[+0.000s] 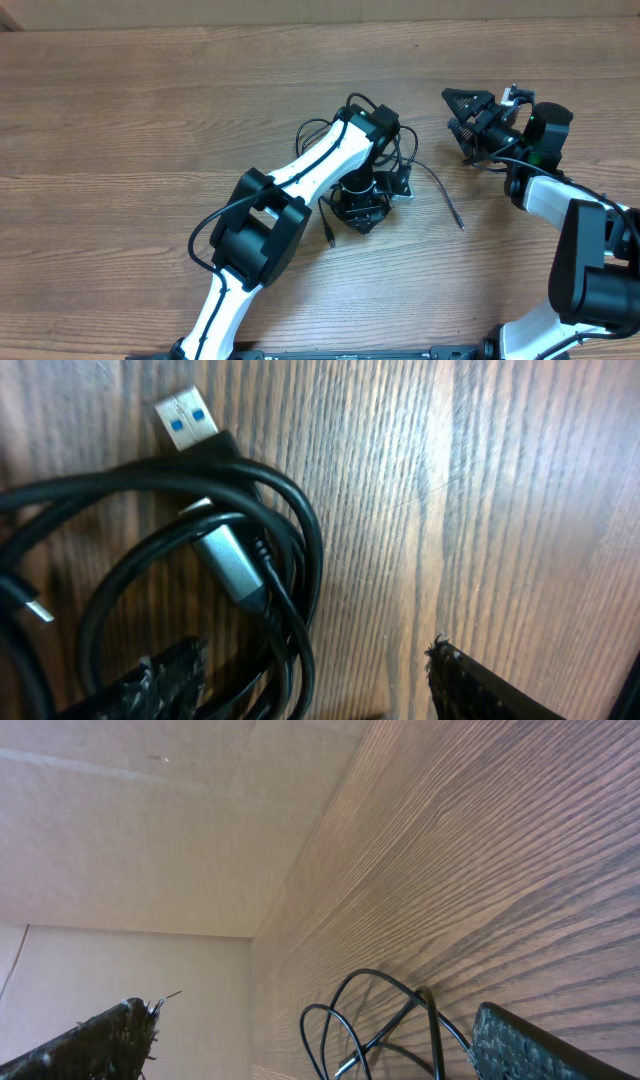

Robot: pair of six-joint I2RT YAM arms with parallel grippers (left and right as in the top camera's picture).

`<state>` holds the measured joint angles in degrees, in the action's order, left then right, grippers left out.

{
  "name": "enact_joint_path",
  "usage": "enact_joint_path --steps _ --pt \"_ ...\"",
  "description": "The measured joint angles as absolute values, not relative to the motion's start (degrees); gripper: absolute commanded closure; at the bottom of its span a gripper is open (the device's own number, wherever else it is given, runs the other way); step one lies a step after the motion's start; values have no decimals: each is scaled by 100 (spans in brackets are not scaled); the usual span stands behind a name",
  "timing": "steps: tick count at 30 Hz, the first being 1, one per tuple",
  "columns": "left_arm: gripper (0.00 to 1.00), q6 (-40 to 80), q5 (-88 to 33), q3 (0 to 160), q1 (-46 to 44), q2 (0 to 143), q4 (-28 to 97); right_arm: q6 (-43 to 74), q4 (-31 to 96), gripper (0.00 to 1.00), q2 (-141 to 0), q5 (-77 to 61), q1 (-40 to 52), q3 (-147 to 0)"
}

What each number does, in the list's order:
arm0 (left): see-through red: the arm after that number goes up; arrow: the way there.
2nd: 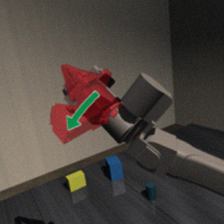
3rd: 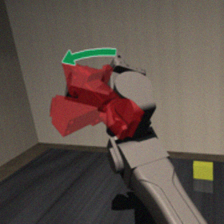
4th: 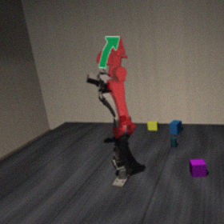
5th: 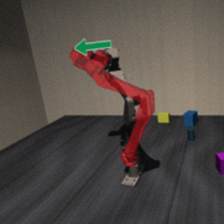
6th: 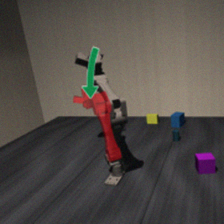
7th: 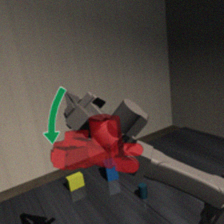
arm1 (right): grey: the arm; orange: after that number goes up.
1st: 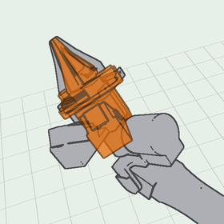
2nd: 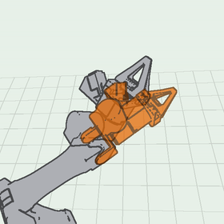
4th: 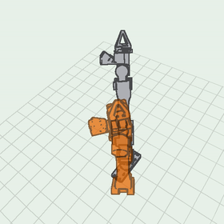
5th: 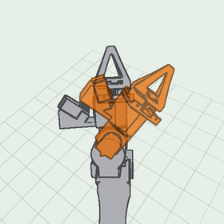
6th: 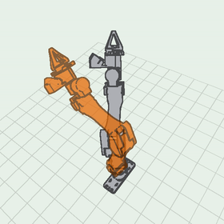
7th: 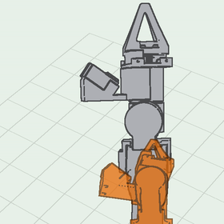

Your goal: Untangle cables

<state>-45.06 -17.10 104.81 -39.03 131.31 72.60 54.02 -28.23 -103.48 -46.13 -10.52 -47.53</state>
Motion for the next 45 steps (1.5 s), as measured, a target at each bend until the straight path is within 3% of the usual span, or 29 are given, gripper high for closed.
enact_joint_path --steps 3,6,9,13,15,28,45 --pt "28 -4521 -1710 10326 -3900 13131 7109 5398 -2823 0 -10348 -4613 -1050 -4753" --pt "35 -4523 -1712 10226 -3903 13128 7008 5400 -2821 0 -10348 -4613 -1052 -4753" --pt "53 -4536 -1712 10202 -3900 13128 6965 5400 -2818 0 -10348 -4613 -1050 -4753" --pt "88 -4569 -1708 10138 -3903 13128 6956 5400 -2818 0 -10348 -4613 -1052 -4753" --pt "96 -4584 -1708 10134 -3900 13128 6960 5400 -2810 0 -10348 -4613 -1050 -4753" --pt "96 -4475 -1026 10770 -3903 13056 7293 5398 -2781 0 -10348 -4613 -1052 -4753" --pt "96 -4241 -423 11716 -3898 12103 5951 5308 -2781 0 -10348 -4925 -967 -4753"
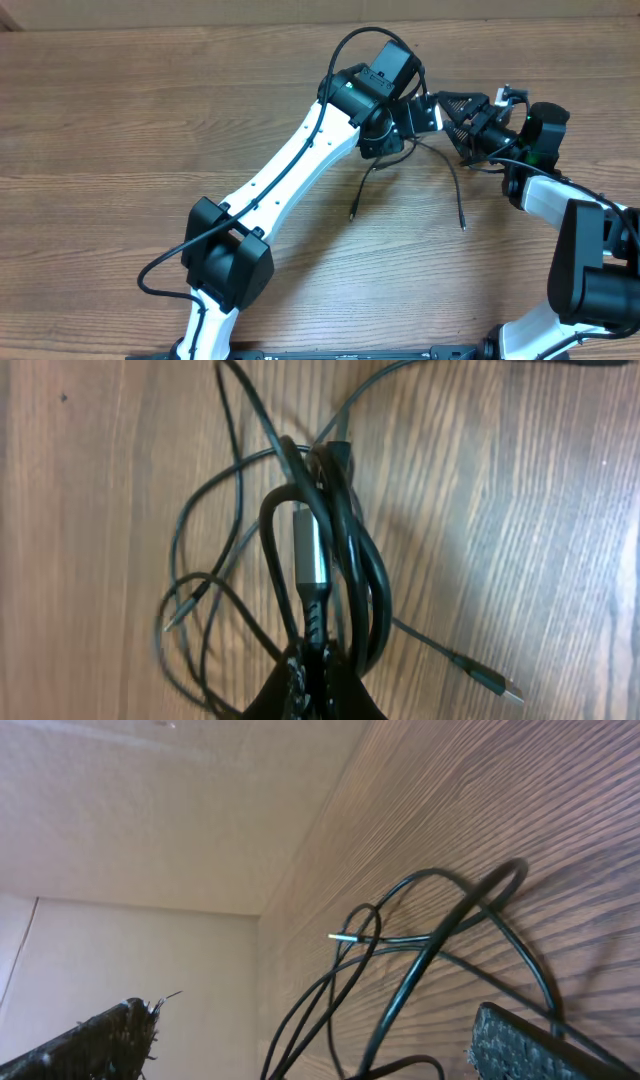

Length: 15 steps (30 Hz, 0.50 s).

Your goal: Untangle cables

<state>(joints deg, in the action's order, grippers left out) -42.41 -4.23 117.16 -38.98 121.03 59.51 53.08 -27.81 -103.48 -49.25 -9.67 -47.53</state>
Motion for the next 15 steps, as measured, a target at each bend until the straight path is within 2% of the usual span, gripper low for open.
enact_joint_path --steps 15 --pt "96 -4230 -399 11714 -3817 12103 5111 5262 -3111 0 -10348 -5155 -471 -4753"
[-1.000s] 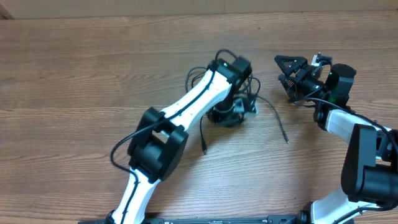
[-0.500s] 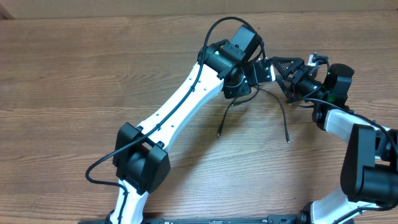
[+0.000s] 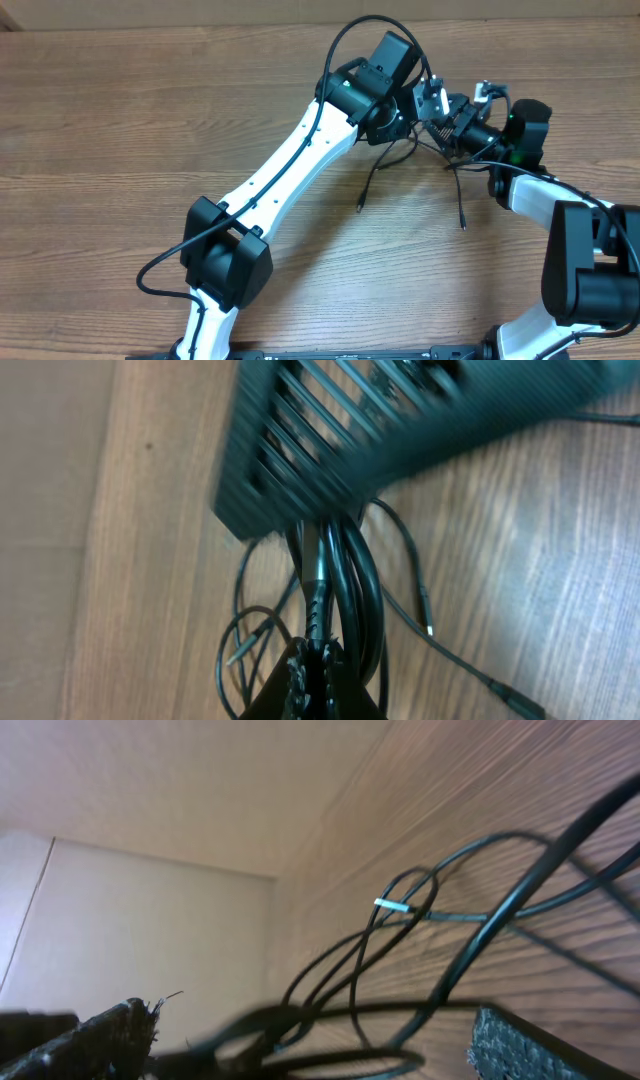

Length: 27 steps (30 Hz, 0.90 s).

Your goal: Untangle cables

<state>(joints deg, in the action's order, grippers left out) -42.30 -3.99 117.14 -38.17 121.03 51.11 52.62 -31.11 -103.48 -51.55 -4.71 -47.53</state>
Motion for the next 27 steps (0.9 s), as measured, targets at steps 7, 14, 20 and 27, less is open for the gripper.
enact_joint_path --steps 7,14,20,27 --pt "96 -3743 -141 11714 -3710 12103 4687 5236 -2971 0 -10348 -5221 -126 -4753" --pt "96 -2814 421 11714 -3562 12103 4287 5061 -2917 0 -10348 -5225 242 -4753" --pt "96 -2482 427 11716 -3474 12103 4517 5024 -2939 0 -10348 -5179 228 -4753" --pt "96 -3044 -139 11716 -3489 12103 5518 5011 -3417 0 -10350 -5028 228 -4746"
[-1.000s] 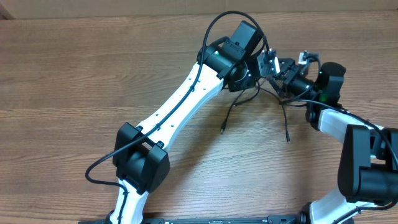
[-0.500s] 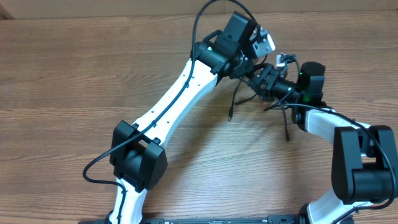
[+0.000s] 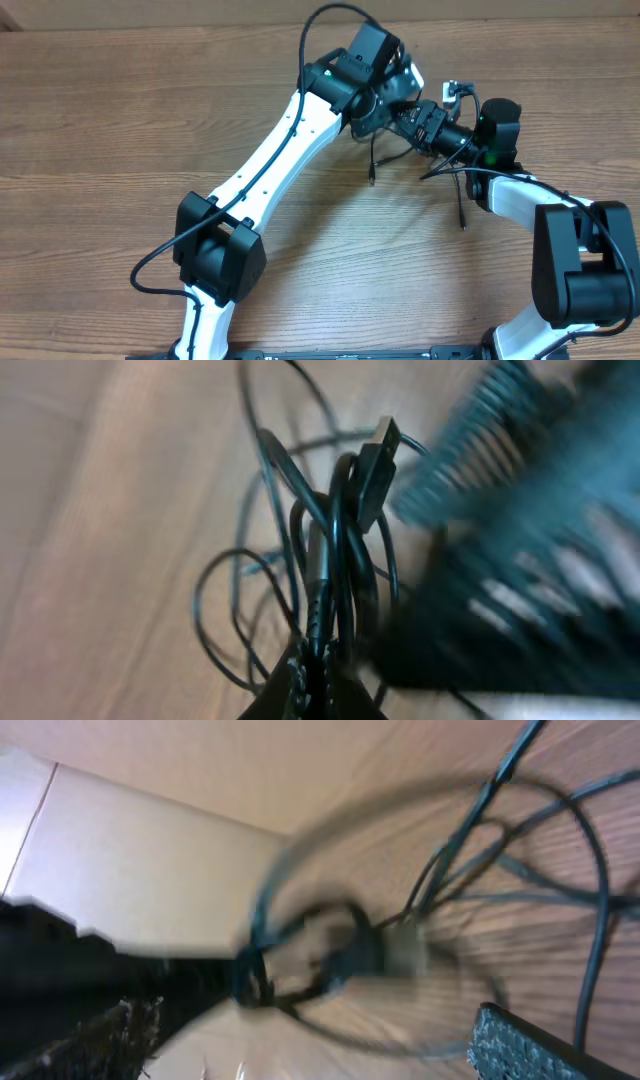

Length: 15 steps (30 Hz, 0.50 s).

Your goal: Untangle cables

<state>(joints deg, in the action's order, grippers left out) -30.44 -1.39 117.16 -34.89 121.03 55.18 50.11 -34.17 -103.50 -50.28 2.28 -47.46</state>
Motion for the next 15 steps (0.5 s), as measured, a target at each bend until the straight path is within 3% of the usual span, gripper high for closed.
enact_joint_path --steps 15 --pt "96 -3345 -683 11714 -3667 12084 5516 4945 -2062 0 -10350 -3874 222 -4751"
